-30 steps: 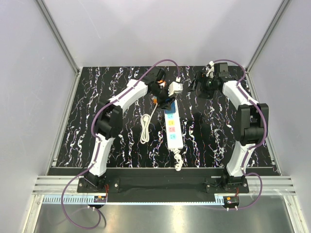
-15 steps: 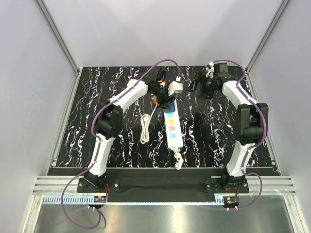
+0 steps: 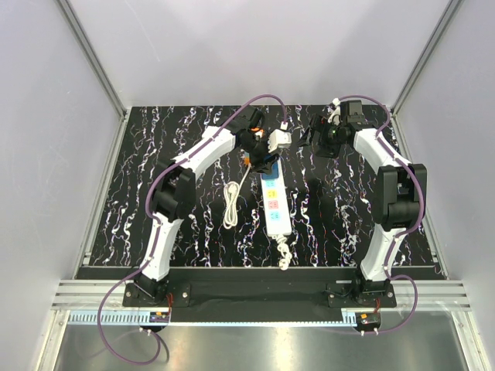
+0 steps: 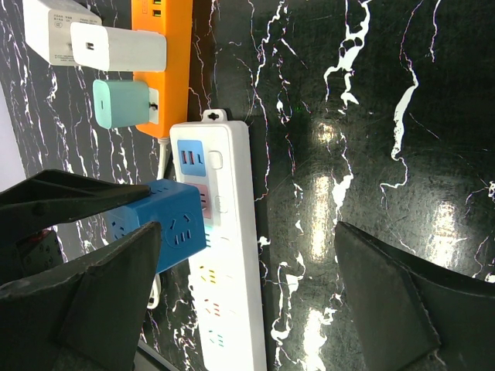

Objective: Insert the plug

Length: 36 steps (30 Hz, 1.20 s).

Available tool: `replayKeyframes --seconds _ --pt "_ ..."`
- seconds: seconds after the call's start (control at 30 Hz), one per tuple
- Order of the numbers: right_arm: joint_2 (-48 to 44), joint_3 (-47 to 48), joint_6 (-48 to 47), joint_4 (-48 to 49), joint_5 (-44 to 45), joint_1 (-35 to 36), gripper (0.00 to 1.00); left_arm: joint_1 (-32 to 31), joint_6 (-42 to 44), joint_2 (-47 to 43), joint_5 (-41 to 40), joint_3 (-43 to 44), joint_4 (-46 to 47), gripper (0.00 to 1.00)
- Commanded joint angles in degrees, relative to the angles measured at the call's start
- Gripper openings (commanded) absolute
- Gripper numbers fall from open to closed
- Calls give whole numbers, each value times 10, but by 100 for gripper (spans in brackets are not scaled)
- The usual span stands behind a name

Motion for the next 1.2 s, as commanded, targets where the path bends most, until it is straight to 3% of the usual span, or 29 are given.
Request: replayKeyframes --seconds 0.0,0.67,1.17 --pt "0 7 -9 17 -5 -3 100 2 0 -6 -28 19 17 0" --pt "1 8 -10 17 -6 -4 100 0 -30 -20 -62 -4 51 0" --pt "1 9 -11 17 -2 -3 100 5 -44 -35 -31 0 50 0"
